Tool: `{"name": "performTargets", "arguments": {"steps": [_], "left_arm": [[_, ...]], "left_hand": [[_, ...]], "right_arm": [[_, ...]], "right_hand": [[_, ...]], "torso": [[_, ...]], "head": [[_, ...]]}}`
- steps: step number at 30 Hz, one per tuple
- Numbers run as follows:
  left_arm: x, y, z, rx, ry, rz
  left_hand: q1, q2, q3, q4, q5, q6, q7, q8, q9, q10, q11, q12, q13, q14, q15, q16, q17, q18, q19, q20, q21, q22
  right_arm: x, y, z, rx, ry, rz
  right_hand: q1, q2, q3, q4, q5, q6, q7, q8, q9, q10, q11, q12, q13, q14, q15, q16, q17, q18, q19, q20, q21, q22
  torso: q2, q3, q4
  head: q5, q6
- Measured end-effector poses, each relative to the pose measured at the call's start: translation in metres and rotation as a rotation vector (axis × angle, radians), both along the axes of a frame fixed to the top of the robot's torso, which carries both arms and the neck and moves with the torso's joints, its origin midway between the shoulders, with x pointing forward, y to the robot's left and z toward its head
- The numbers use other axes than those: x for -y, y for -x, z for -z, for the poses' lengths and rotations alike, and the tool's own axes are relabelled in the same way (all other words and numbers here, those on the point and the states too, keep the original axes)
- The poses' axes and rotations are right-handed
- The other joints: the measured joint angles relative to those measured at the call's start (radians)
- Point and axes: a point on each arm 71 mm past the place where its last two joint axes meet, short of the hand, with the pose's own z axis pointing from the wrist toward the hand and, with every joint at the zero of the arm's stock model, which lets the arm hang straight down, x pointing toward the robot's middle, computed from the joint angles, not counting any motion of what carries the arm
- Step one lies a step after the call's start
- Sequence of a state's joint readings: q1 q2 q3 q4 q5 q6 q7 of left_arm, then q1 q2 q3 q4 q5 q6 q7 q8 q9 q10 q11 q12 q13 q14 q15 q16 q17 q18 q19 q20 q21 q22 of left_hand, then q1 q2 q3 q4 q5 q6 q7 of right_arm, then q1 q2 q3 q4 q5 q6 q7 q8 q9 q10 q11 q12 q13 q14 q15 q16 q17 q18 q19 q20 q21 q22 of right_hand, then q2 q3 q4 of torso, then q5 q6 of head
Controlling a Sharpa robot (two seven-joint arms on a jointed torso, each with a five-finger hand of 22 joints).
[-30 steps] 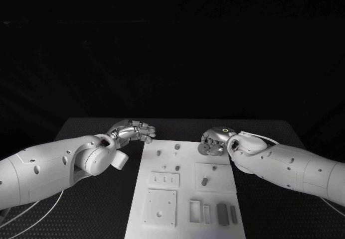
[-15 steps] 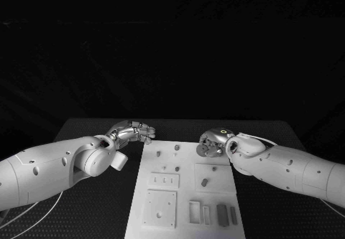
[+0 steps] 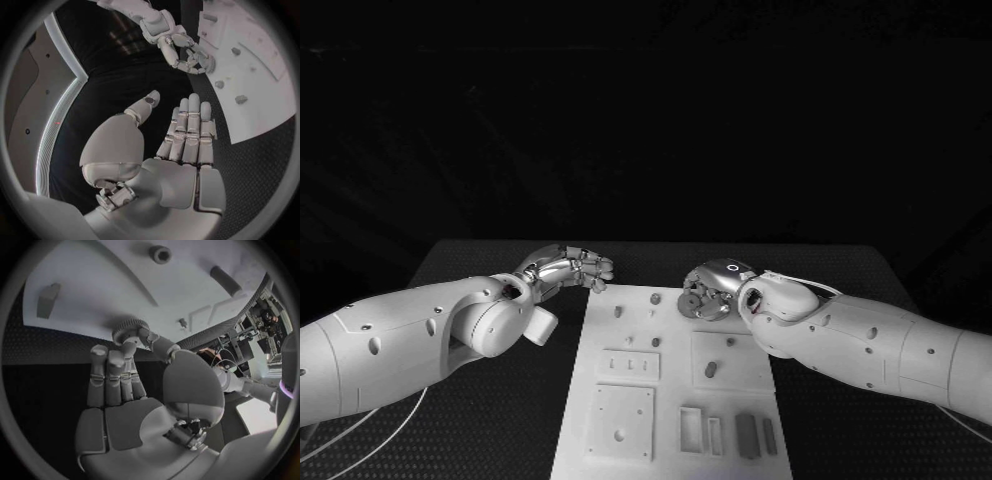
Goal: Assemble the parts on the task board
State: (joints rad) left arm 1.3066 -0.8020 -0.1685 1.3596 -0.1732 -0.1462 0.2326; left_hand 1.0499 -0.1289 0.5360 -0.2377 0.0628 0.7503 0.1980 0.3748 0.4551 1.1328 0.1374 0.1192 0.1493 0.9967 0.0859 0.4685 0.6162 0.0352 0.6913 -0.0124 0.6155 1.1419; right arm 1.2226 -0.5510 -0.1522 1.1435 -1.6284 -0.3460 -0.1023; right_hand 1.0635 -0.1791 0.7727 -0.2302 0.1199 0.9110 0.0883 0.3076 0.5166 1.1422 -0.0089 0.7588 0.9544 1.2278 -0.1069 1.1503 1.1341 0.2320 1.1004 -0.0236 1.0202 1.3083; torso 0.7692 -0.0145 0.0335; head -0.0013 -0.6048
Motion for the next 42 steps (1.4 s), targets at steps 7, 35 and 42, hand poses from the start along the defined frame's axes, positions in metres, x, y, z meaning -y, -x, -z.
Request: {"name": "performTargets", "arguments": {"steps": [7,35,42], "left_arm": [[-0.001,0.0,0.0,-0.001,-0.001,-0.001],[0.002,-0.001,0.0,-0.002,-0.005,0.002],[0.003,-0.001,0.0,-0.002,-0.006,0.003]], "left_hand": [[0.0,0.0,0.0,0.0,0.0,0.0,0.0,0.0,0.0,0.0,0.0,0.0,0.0,0.0,0.0,0.0,0.0,0.0,0.0,0.0,0.0,-0.001],[0.0,0.0,0.0,0.0,0.0,0.0,0.0,-0.004,0.002,0.0,0.0,0.0,0.0,0.0,0.0,0.0,0.002,0.0,0.0,0.0,0.0,-0.002],[0.0,0.0,0.0,0.0,0.0,0.0,0.0,-0.004,0.002,0.0,0.0,0.0,0.001,0.0,0.0,0.0,0.002,0.0,0.0,0.0,0.0,-0.002]], "right_arm": [[-0.02,0.007,-0.004,0.045,-0.009,-0.038],[-0.074,0.013,0.005,0.086,-0.004,-0.084],[-0.081,0.014,0.006,0.083,-0.008,-0.092]], "right_hand": [[0.007,-0.007,0.006,0.006,0.0,0.002,-0.002,0.0,0.0,0.005,-0.002,0.0,-0.006,0.004,-0.001,0.002,-0.001,0.0,0.004,-0.004,0.004,0.0],[0.008,-0.019,0.015,0.014,-0.012,0.009,-0.009,-0.01,0.0,0.011,-0.004,0.0,-0.018,0.012,-0.002,0.004,-0.006,0.0,0.011,-0.007,0.004,-0.001],[0.008,-0.019,0.015,0.014,-0.012,0.009,-0.009,-0.013,0.0,0.011,-0.004,0.0,-0.019,0.012,-0.002,0.004,-0.007,0.0,0.011,-0.007,0.004,-0.001]], "torso": [[0.0,-0.0012,0.0002],[0.001,0.0019,-0.0007],[0.001,0.0016,-0.0013]], "head": [[0.005,0.001],[0.011,-0.006],[0.011,-0.009]]}}
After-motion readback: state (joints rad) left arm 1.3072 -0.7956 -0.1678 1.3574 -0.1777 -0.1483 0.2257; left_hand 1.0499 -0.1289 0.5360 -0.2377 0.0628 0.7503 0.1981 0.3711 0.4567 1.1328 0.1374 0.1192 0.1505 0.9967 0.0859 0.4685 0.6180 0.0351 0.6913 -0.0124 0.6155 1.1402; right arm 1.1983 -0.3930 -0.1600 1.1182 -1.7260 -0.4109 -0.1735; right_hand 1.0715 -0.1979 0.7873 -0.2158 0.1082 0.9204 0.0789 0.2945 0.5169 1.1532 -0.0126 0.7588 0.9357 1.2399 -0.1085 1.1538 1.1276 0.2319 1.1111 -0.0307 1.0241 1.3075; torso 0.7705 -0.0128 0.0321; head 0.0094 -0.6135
